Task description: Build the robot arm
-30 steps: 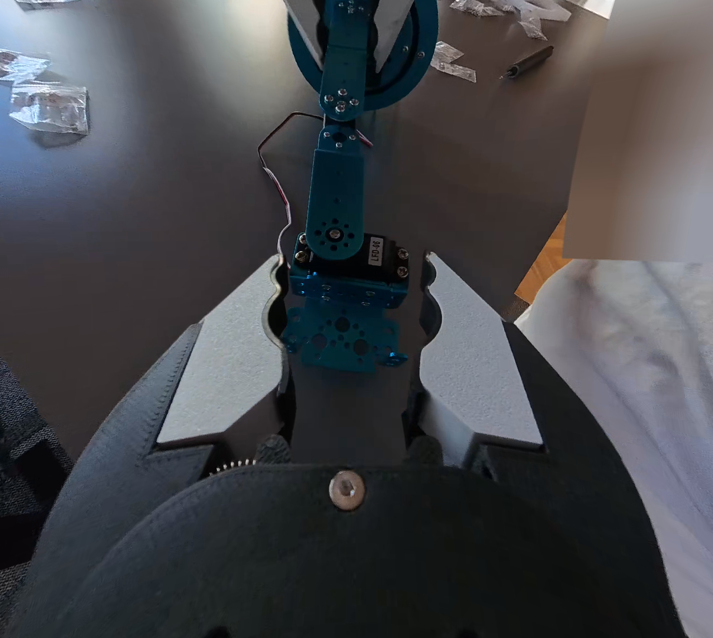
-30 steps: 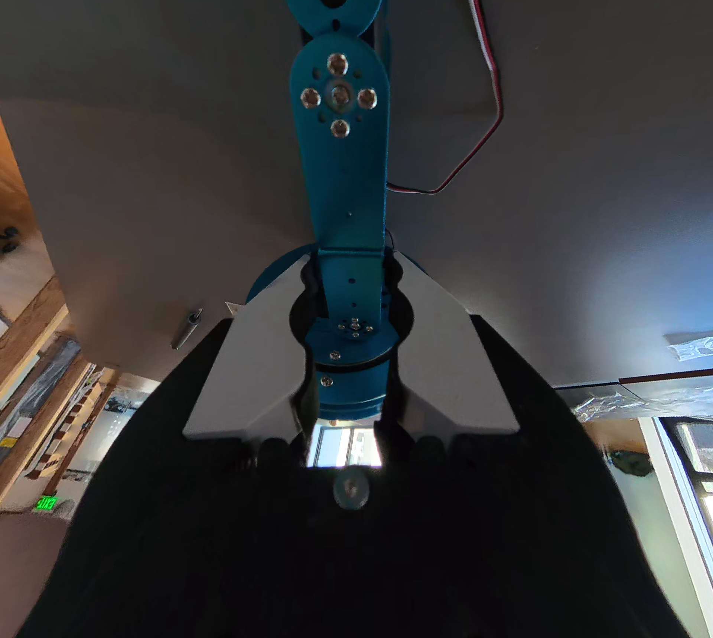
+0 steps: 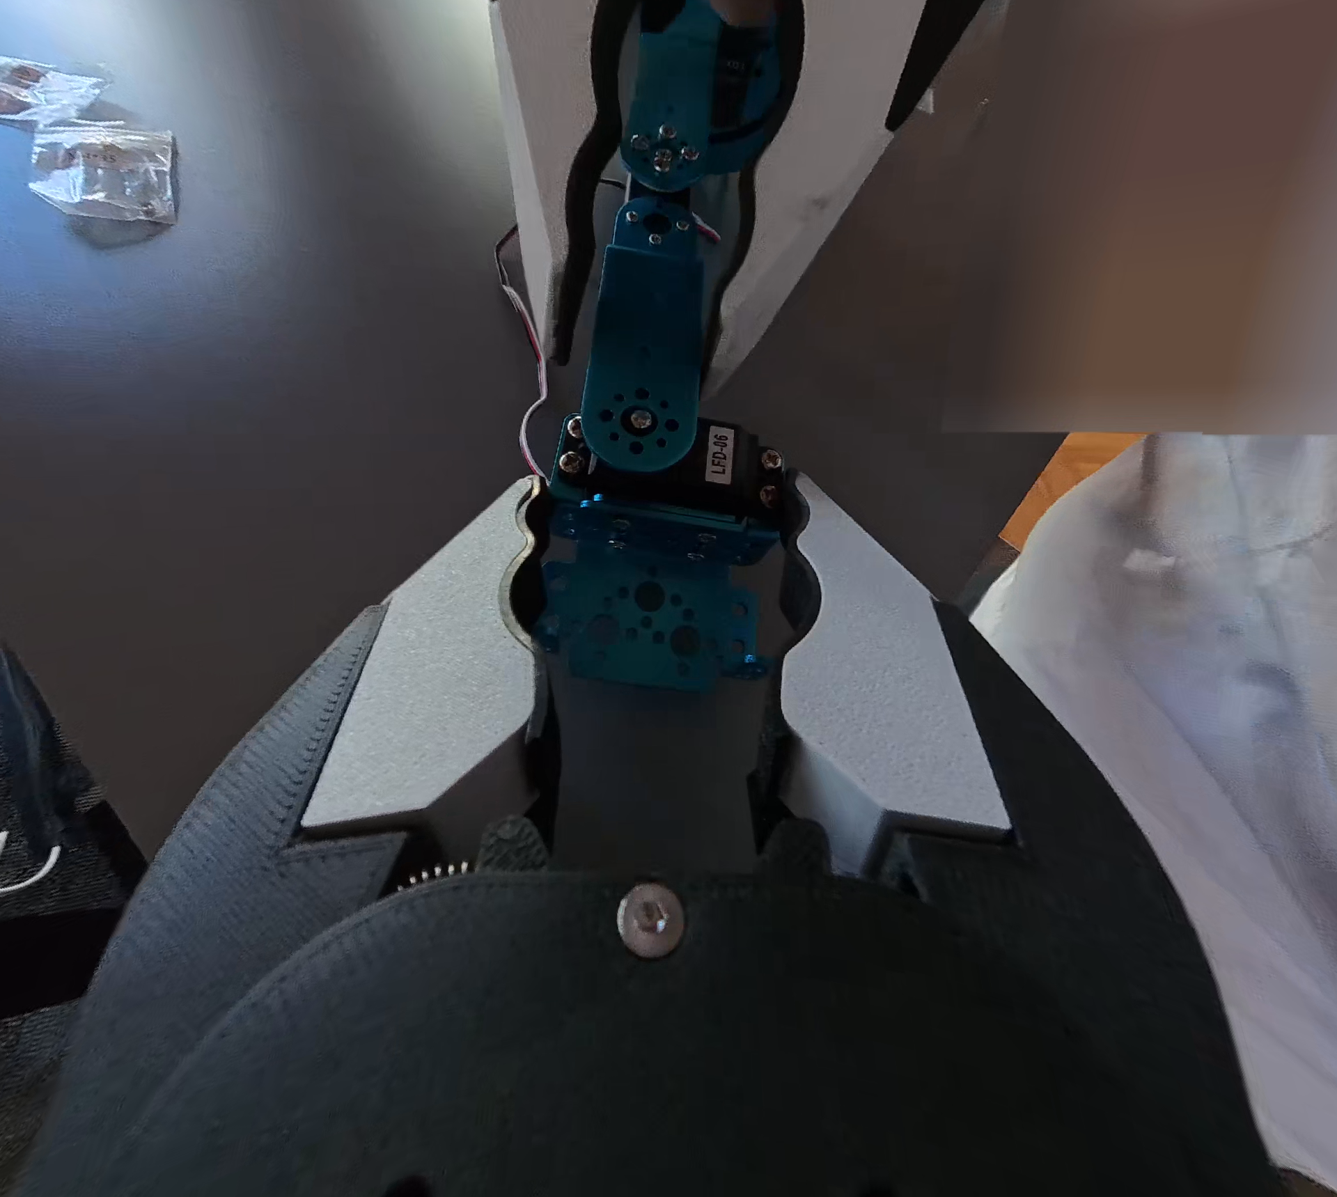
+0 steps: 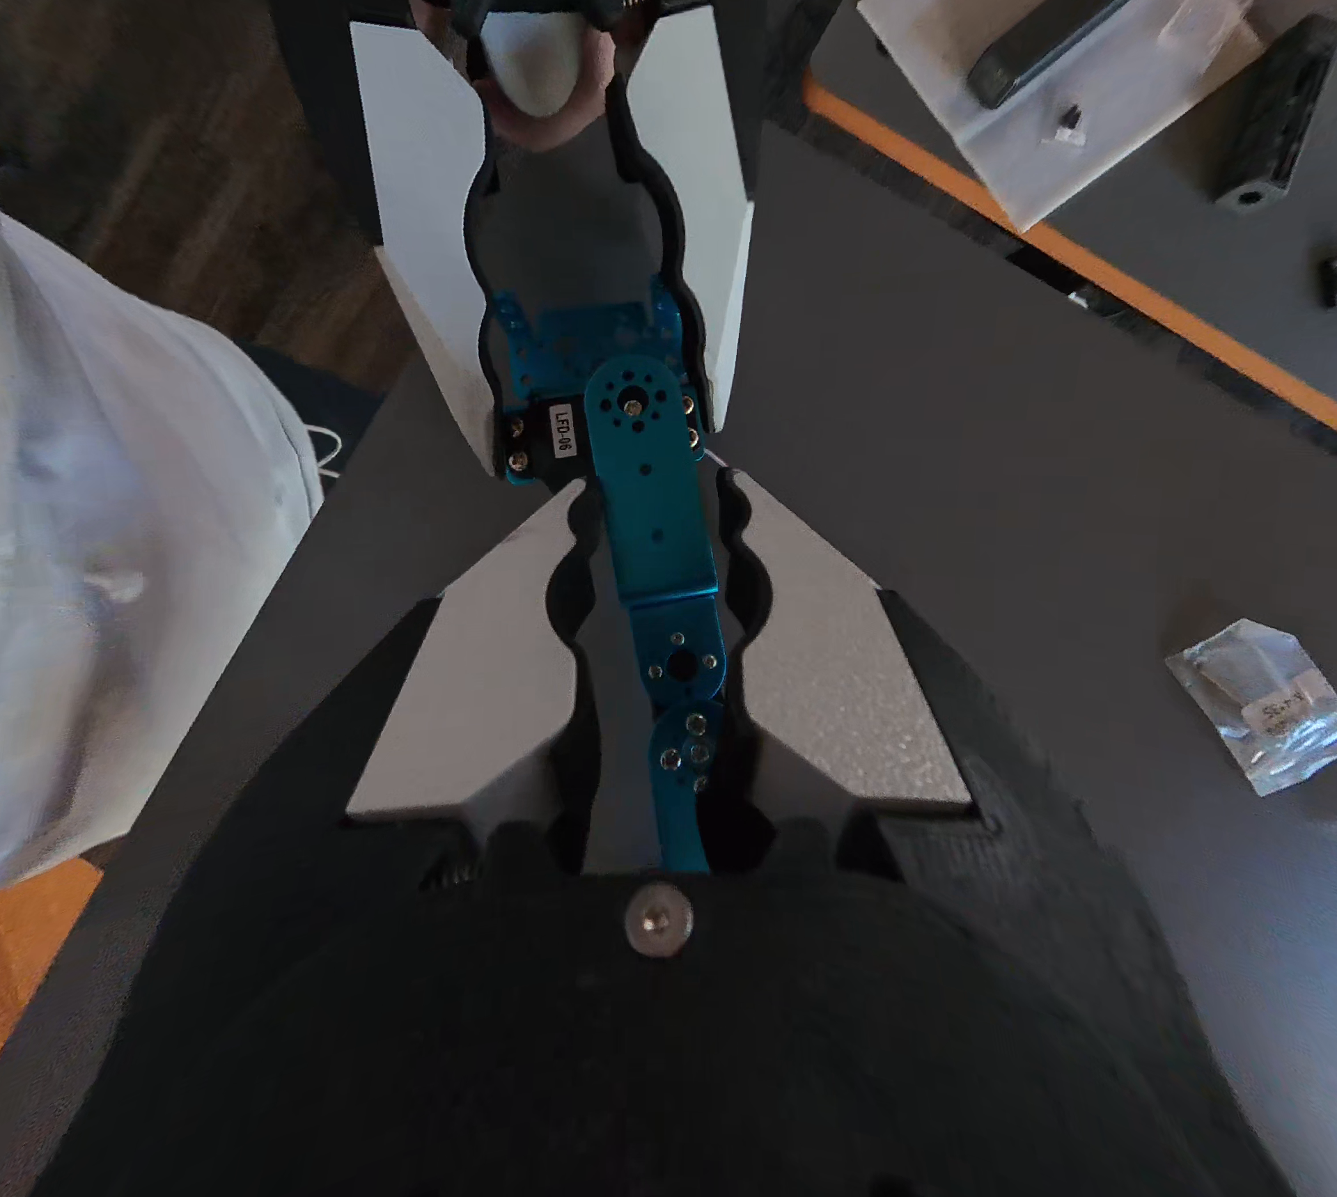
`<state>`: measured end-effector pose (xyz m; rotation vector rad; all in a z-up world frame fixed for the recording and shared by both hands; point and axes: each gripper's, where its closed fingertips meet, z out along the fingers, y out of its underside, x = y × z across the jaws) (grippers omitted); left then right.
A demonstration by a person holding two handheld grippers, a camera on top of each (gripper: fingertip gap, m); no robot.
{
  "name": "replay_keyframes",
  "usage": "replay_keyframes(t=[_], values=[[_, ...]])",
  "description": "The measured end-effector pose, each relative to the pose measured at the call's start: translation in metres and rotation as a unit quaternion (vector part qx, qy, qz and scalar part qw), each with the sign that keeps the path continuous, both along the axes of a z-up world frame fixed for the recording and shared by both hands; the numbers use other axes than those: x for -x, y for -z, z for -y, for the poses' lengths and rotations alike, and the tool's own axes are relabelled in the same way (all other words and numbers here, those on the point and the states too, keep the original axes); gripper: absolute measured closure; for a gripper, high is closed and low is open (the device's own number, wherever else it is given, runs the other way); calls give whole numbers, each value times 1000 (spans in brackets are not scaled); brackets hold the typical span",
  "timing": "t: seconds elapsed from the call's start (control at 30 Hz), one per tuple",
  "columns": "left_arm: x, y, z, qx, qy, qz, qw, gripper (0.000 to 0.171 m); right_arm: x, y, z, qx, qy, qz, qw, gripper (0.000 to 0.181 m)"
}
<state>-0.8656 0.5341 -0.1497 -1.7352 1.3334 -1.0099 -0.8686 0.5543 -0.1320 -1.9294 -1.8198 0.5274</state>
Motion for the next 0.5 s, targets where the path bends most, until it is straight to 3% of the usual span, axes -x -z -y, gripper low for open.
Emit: replay_keyframes(t=[0.17, 0.5], values=[[4, -14, -1, -12, -2, 41, 999, 107, 1, -1, 1, -3, -20, -19, 1000, 152], [0, -3, -5, -44, -6, -1, 999, 104, 2, -2, 0, 34, -26, -30, 999, 153]])
